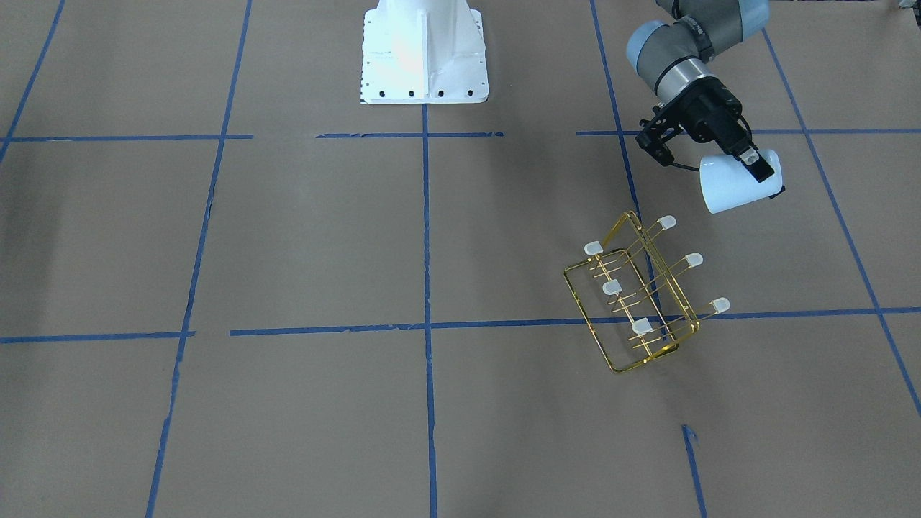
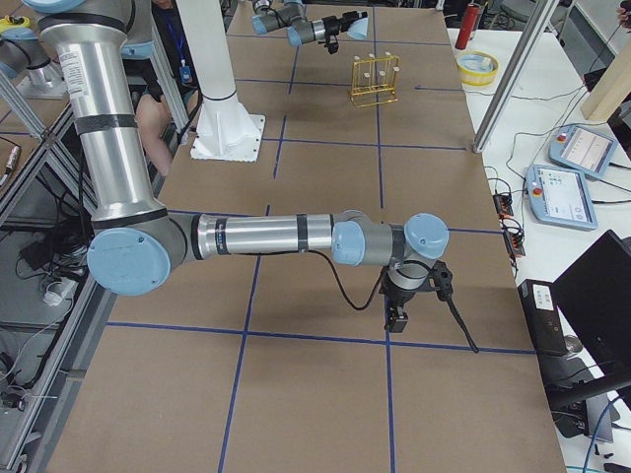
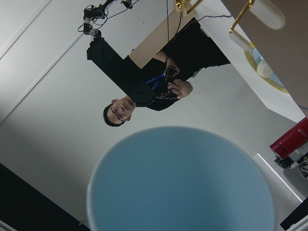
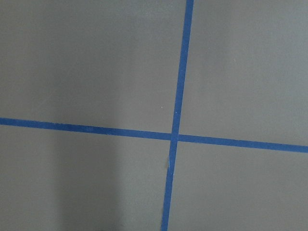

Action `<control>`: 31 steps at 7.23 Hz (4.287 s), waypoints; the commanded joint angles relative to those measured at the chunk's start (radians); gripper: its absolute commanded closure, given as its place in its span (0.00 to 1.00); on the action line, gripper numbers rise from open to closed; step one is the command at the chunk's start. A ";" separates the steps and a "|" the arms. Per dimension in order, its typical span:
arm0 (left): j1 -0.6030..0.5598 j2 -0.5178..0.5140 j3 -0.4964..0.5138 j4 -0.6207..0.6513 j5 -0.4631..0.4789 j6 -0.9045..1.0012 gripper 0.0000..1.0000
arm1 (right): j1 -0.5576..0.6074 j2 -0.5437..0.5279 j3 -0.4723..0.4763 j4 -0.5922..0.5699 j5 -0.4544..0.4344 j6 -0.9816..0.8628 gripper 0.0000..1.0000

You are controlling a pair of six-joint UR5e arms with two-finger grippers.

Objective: Hang cup on cup holder
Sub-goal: 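Tilt the cup sideways and carry it toward the gold rack's lower peg, then push the cup opening onto the white-tipped peg with the left gripper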

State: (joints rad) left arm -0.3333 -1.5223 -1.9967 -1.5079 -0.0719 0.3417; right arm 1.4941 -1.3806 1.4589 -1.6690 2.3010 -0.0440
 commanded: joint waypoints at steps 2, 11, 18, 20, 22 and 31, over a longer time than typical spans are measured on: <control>0.022 -0.038 0.071 0.002 0.023 0.003 0.83 | 0.000 0.000 0.000 0.000 0.000 0.001 0.00; 0.049 -0.075 0.162 0.003 0.047 0.005 0.83 | 0.000 0.000 0.000 0.000 0.000 -0.001 0.00; 0.076 -0.130 0.246 0.002 0.066 0.054 0.83 | 0.000 0.000 0.000 0.000 0.000 -0.001 0.00; 0.077 -0.137 0.259 0.002 0.066 0.054 0.82 | 0.000 0.000 0.000 0.000 0.000 -0.001 0.00; 0.077 -0.147 0.263 -0.003 0.064 0.054 0.00 | 0.000 0.000 0.000 0.000 0.000 0.001 0.00; 0.069 0.028 0.095 -0.119 0.064 0.039 0.00 | 0.000 0.000 0.000 0.000 0.000 -0.001 0.00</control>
State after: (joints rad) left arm -0.2625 -1.5614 -1.8461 -1.5718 -0.0077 0.3823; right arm 1.4941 -1.3806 1.4588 -1.6690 2.3010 -0.0445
